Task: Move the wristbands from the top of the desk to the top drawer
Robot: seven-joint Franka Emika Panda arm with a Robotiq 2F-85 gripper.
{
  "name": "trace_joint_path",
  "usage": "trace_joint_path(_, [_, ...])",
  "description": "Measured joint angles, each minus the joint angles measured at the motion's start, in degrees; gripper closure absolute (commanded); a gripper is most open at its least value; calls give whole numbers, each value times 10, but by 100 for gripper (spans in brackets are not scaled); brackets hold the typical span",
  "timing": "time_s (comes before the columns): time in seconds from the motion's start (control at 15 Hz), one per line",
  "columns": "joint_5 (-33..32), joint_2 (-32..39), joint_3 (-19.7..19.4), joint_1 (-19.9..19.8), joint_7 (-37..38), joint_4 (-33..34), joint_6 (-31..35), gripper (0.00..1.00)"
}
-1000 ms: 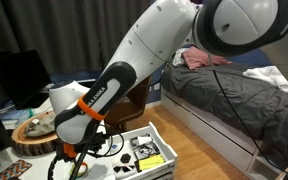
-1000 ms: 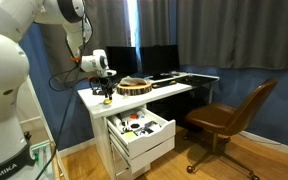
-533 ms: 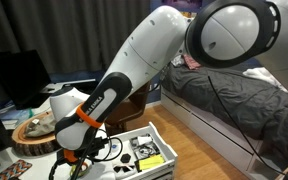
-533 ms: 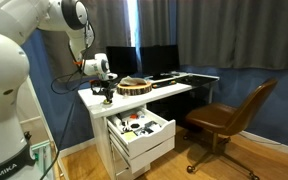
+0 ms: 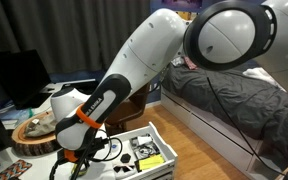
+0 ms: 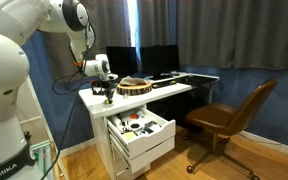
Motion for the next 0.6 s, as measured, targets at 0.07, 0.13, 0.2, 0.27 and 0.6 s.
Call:
trace_joint_path(0.07, [2,0,0,-1,0,1,0,99])
trace_joint_path(0.13, [6,0,-1,-2,0,3,0,99])
trace_joint_path(0.2, [10,-2,-2,-3,2,3,0,99])
trace_joint_path(0.27, [15,-5,-5,-4,6,3,0,99])
trace_joint_path(0.6, [43,-54,-29,-24,63,-32,8,99])
